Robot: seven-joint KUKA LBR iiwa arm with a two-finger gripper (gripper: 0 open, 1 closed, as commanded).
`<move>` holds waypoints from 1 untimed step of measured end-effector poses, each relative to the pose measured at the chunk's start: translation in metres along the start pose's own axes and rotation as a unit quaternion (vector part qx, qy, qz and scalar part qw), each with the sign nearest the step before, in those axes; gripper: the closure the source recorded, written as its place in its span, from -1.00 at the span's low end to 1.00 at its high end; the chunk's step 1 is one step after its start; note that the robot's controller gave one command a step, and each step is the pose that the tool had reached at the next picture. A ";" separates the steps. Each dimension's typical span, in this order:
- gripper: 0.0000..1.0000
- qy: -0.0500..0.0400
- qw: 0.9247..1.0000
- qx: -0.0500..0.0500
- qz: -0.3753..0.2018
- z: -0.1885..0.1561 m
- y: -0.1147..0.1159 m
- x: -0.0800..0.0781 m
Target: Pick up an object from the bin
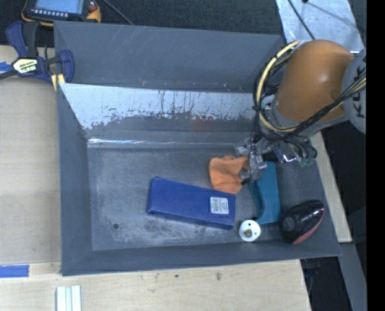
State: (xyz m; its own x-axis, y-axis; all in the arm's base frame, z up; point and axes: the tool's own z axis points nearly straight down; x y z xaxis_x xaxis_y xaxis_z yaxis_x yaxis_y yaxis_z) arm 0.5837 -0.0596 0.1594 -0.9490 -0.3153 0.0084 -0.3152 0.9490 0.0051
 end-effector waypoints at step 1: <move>1.00 -0.004 1.000 0.002 -0.003 -0.064 0.001 0.008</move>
Offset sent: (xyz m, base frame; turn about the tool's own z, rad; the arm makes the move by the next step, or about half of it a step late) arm 0.0163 -0.0010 0.0994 -0.0266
